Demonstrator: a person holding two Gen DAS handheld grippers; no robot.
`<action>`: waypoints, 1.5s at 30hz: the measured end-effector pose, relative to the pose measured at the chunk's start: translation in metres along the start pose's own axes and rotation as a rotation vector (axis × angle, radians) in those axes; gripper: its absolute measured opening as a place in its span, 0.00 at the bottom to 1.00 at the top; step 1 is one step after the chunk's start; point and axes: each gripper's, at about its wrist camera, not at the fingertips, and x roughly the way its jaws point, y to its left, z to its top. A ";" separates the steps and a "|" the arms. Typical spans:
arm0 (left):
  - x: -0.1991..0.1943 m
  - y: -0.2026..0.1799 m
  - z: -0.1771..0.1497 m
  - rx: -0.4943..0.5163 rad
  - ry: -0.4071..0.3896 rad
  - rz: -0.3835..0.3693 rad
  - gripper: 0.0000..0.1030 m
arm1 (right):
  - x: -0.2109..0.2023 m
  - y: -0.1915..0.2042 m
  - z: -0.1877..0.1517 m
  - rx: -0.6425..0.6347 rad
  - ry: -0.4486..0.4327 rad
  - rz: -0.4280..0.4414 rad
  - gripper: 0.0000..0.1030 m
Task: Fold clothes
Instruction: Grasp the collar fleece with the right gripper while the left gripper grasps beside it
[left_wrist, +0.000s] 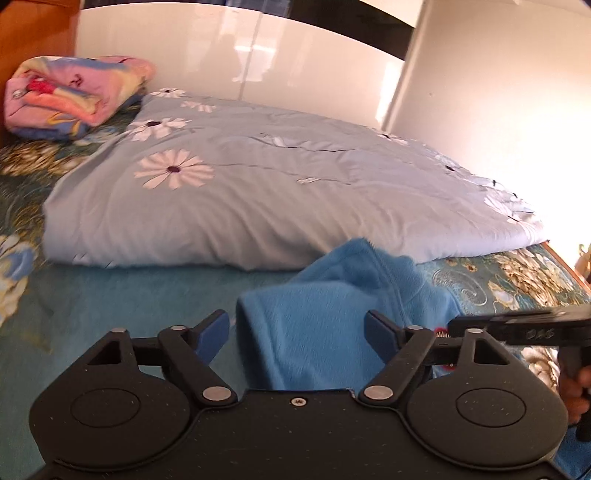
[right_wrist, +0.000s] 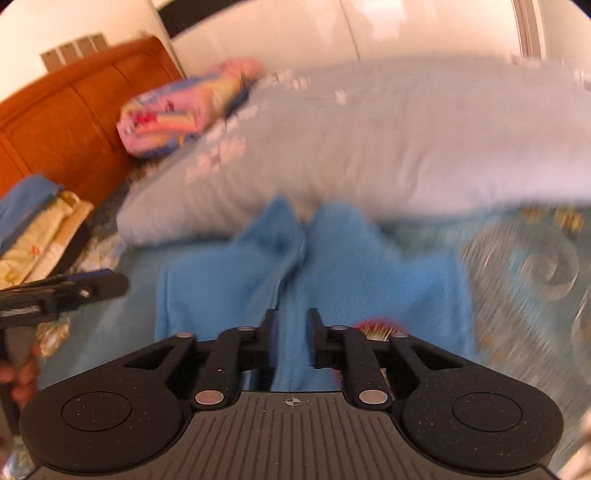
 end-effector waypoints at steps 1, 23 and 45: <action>0.010 0.002 0.003 -0.013 0.014 0.001 0.79 | 0.001 -0.006 0.011 -0.007 -0.016 -0.022 0.35; 0.035 0.002 -0.001 -0.082 -0.020 -0.017 0.25 | 0.079 -0.047 0.059 0.249 0.021 -0.003 0.10; -0.148 -0.067 -0.174 0.094 0.009 -0.168 0.25 | -0.155 -0.027 -0.160 0.241 -0.018 -0.019 0.10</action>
